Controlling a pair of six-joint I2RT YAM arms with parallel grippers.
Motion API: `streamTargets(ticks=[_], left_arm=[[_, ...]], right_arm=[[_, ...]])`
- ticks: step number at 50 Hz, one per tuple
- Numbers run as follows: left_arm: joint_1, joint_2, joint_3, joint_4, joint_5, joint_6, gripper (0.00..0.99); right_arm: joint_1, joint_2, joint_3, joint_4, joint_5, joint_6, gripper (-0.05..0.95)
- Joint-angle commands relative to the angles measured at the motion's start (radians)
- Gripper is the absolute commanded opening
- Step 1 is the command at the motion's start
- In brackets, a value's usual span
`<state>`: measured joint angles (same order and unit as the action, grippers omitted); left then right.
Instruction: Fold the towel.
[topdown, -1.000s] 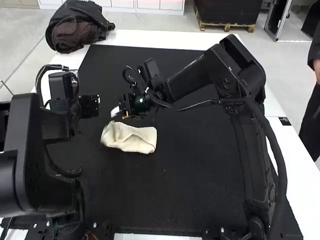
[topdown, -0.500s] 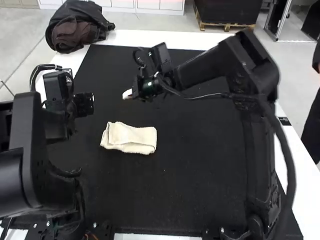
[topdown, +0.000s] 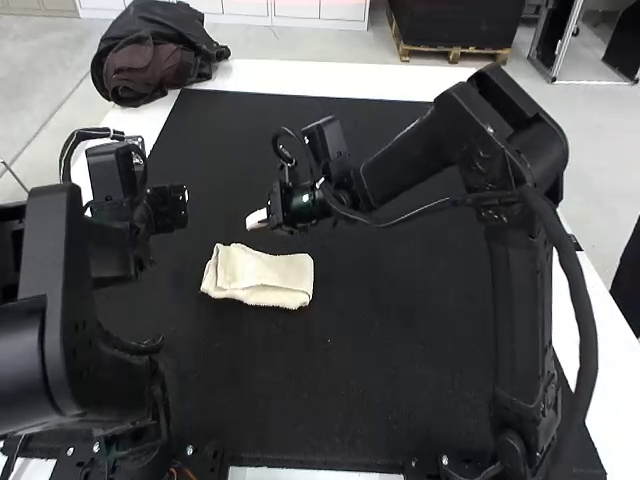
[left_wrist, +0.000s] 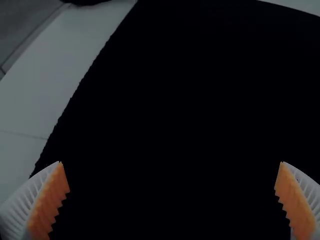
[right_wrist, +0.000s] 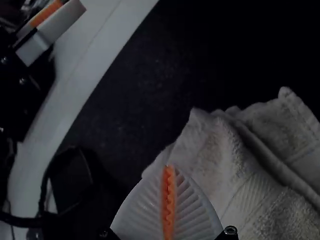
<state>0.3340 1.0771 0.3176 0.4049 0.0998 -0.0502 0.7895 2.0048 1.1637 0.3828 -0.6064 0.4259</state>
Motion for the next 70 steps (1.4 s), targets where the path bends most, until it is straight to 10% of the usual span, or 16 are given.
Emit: streamTargets(ticks=[1, 28, 56, 70], left_arm=[[0.005, 0.000, 0.023, 0.015, -0.009, -0.007, 0.967], [0.003, 0.000, 0.046, 0.014, -0.009, -0.008, 0.967], [0.002, -0.002, 0.048, 0.008, -0.009, -0.008, 0.967], [0.000, 0.000, 0.064, -0.012, -0.009, -0.008, 0.967]], right_arm=[[0.011, 0.035, -0.002, 0.034, -0.027, 0.022, -0.02], [0.050, 0.169, -0.015, 0.180, -0.029, 0.039, -0.02], [0.074, 0.292, -0.084, 0.568, -0.020, 0.214, -0.02], [0.027, 0.015, -0.116, 0.447, -0.020, 0.218, -0.02]])
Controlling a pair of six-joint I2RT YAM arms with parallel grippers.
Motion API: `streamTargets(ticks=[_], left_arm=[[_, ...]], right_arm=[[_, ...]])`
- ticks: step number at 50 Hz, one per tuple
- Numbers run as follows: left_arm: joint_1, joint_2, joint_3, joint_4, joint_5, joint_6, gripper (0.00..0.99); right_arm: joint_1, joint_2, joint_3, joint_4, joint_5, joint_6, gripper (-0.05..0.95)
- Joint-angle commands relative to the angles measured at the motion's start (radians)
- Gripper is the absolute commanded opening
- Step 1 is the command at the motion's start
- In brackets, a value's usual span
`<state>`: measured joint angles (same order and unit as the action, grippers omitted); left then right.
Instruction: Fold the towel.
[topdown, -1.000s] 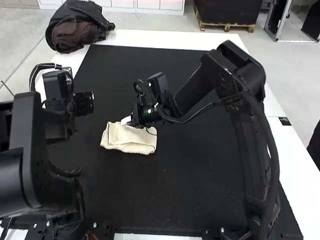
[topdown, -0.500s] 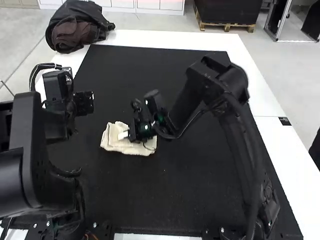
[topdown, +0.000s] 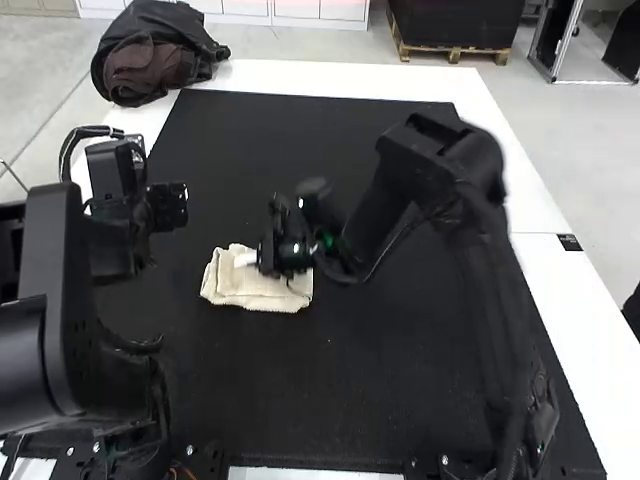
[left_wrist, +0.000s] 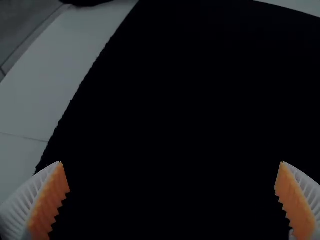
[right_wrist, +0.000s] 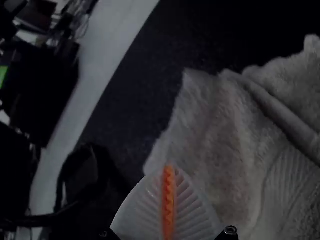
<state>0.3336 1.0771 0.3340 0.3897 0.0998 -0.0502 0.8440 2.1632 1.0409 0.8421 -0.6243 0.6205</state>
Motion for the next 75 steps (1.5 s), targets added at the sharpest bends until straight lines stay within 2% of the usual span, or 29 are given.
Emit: streamTargets(ticks=[1, 14, 24, 29, 39, 48, 50, 52, 65, 67, 75], left_arm=[[-0.001, 0.000, 0.050, 0.003, -0.009, -0.008, 0.967], [0.001, 0.000, 0.097, -0.023, -0.006, -0.008, 0.967], [-0.015, -0.003, 0.214, -0.092, 0.003, -0.020, 0.967], [-0.054, -0.005, 0.258, -0.117, 0.003, -0.040, 0.967], [-0.189, -0.068, 0.329, -0.187, -0.005, -0.086, 0.967], [-0.309, -0.160, 0.373, -0.221, -0.052, -0.111, 0.967], [-0.315, -0.177, 0.381, -0.238, -0.054, -0.112, 0.967], [-0.314, -0.190, 0.389, -0.255, -0.055, -0.111, 0.967], [-0.337, -0.313, 0.375, -0.272, -0.052, -0.112, 0.967], [-0.341, -0.330, 0.369, -0.272, -0.052, -0.114, 0.967], [-0.354, -0.440, 0.316, -0.258, -0.055, -0.120, 0.967]], right_arm=[[-0.034, -0.169, 0.005, -0.028, -0.002, 0.025, -0.02], [-0.102, -0.422, 0.007, -0.182, -0.003, 0.025, -0.02], [-0.218, -0.631, 0.005, -0.282, -0.008, 0.024, -0.02], [-0.286, -0.720, -0.008, -0.316, -0.011, 0.021, -0.02], [-0.442, -0.948, -0.091, -0.342, -0.022, 0.021, 0.00], [-0.568, -1.180, -0.188, -0.367, -0.026, 0.021, 0.31], [-0.592, -1.227, -0.211, -0.374, -0.028, 0.022, 0.37], [-0.622, -1.284, -0.240, -0.380, -0.040, 0.033, 0.48], [-0.764, -1.606, -0.380, -0.377, -0.130, 0.131, 0.87], [-0.781, -1.655, -0.397, -0.377, -0.143, 0.145, 0.91], [-0.836, -1.878, -0.430, -0.410, -0.120, 0.157, 0.91]])
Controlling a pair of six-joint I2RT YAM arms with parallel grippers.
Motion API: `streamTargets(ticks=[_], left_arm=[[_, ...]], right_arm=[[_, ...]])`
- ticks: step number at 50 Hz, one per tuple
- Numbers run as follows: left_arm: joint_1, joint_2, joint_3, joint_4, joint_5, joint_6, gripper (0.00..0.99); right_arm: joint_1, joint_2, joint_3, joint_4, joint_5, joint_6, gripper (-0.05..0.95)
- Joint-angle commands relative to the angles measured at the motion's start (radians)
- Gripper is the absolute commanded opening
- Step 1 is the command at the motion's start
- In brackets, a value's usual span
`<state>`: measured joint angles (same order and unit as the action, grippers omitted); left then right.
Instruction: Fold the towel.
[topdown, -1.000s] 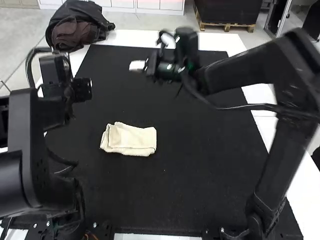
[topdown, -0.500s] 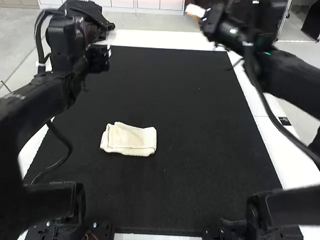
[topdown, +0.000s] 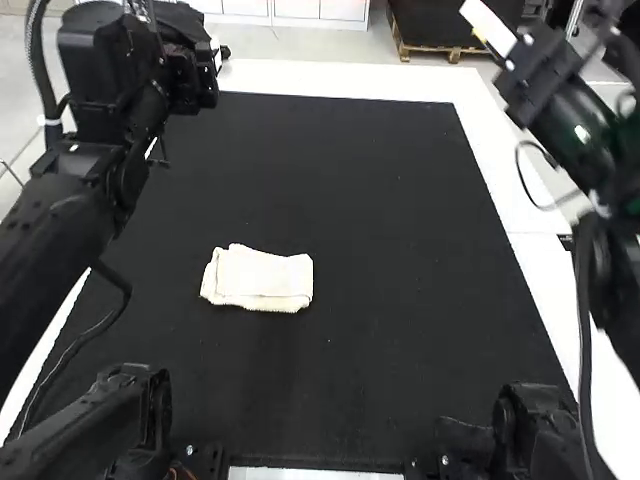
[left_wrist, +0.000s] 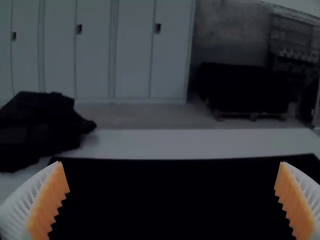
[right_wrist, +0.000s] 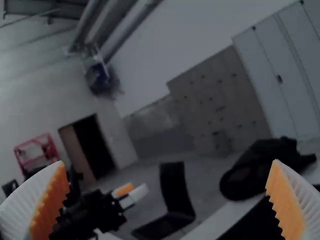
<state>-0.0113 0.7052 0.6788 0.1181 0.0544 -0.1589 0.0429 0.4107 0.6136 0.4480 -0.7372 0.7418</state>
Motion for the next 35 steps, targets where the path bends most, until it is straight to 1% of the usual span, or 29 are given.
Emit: streamTargets(ticks=[1, 5, 10, 12, 15, 18, 21, 25, 27, 30, 32, 33, 34, 35], left_arm=[[-0.009, -0.084, -0.035, 0.018, -0.011, -0.011, 0.967], [-0.006, -0.170, -0.074, 0.048, -0.019, -0.011, 0.967], [-0.004, -0.291, -0.128, 0.087, -0.036, -0.010, 0.967], [-0.004, -0.342, -0.150, 0.091, -0.036, -0.010, 0.967], [-0.004, -0.420, -0.180, 0.097, -0.050, -0.010, 0.967], [-0.004, -0.516, -0.209, 0.101, -0.053, -0.010, 0.967], [-0.004, -0.604, -0.234, 0.107, -0.059, -0.008, 0.967], [-0.006, -0.710, -0.274, 0.121, -0.062, 0.001, 0.967], [-0.003, -0.710, -0.286, 0.137, -0.065, 0.013, 0.967], [-0.001, -0.708, -0.297, 0.123, -0.073, 0.024, 0.967], [-0.001, -0.710, -0.306, 0.123, -0.090, 0.056, 0.967], [-0.001, -0.710, -0.315, 0.130, -0.094, 0.073, 0.967], [-0.001, -0.708, -0.324, 0.144, -0.099, 0.082, 0.967], [-0.001, -0.708, -0.338, 0.166, -0.099, 0.082, 0.967]], right_arm=[[-0.040, -0.150, -0.003, -0.026, 0.007, 0.033, 0.91], [-0.061, -0.260, -0.008, -0.080, 0.064, -0.001, 0.91], [-0.092, -0.351, -0.014, -0.149, 0.102, -0.056, 0.91], [-0.101, -0.377, -0.014, -0.167, 0.107, -0.073, 0.91], [-0.113, -0.406, -0.014, -0.183, 0.121, -0.091, 0.91], [-0.127, -0.408, 0.008, -0.227, 0.148, -0.151, 0.91], [-0.126, -0.408, 0.025, -0.236, 0.197, -0.202, 0.91], [-0.126, -0.409, 0.035, -0.233, 0.311, -0.285, 0.91], [-0.127, -0.409, 0.031, -0.229, 0.378, -0.338, 0.91], [-0.127, -0.409, 0.006, -0.229, 0.475, -0.429, 0.91], [-0.127, -0.409, -0.023, -0.219, 0.559, -0.499, 0.91], [-0.127, -0.409, -0.040, -0.216, 0.627, -0.538, 0.91], [-0.127, -0.409, -0.058, -0.215, 0.679, -0.558, 0.91], [-0.129, -0.409, -0.080, -0.215, 0.710, -0.567, 0.91]])
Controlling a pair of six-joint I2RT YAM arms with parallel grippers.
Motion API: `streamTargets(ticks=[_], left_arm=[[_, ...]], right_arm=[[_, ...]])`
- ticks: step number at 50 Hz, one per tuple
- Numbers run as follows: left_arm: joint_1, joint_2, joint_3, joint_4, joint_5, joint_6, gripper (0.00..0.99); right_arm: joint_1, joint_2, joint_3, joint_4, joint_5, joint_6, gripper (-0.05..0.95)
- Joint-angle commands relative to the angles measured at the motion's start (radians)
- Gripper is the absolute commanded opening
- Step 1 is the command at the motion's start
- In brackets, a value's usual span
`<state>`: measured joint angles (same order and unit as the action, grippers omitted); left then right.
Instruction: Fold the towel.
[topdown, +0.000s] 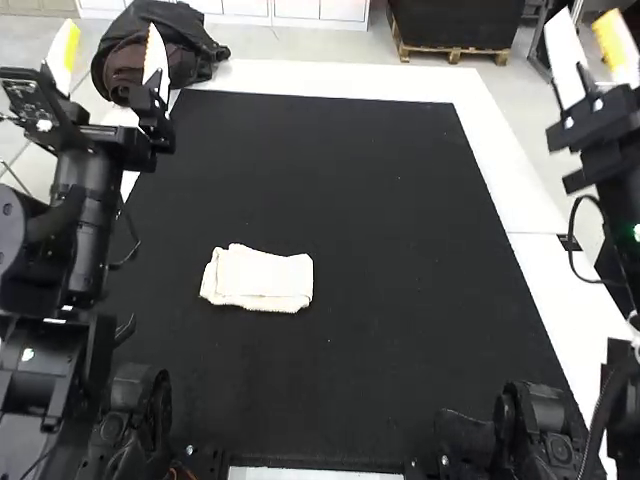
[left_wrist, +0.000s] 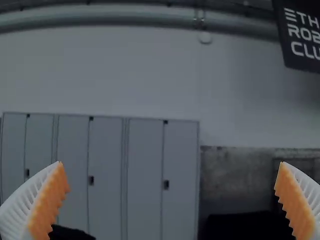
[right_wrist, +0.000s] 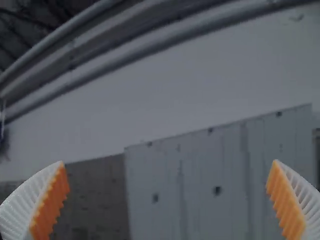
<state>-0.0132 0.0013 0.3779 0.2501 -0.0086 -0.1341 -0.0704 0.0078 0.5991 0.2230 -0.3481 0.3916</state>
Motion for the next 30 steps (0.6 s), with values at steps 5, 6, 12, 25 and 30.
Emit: streamTargets(ticks=[5, 6, 12, 25, 30], left_arm=[[0.001, -0.006, -0.151, 0.209, -0.028, 0.087, 0.967], [0.001, -0.004, -0.177, 0.252, -0.027, 0.110, 0.967], [-0.001, -0.006, -0.338, 0.448, -0.031, 0.255, 0.967], [-0.005, -0.004, -0.376, 0.156, -0.027, 0.163, 0.967], [0.001, -0.004, -0.376, 0.005, -0.027, 0.160, 0.969]], right_arm=[[-0.016, -0.005, -0.180, 0.041, 0.393, -0.218, 0.91], [-0.014, -0.006, -0.202, 0.041, 0.400, -0.217, 0.91], [-0.016, -0.006, -0.335, 0.062, 0.400, -0.290, 0.91], [-0.019, -0.006, -0.536, 0.134, 0.429, -0.413, 0.91], [-0.019, -0.006, -0.593, 0.119, 0.512, -0.418, 0.91]])
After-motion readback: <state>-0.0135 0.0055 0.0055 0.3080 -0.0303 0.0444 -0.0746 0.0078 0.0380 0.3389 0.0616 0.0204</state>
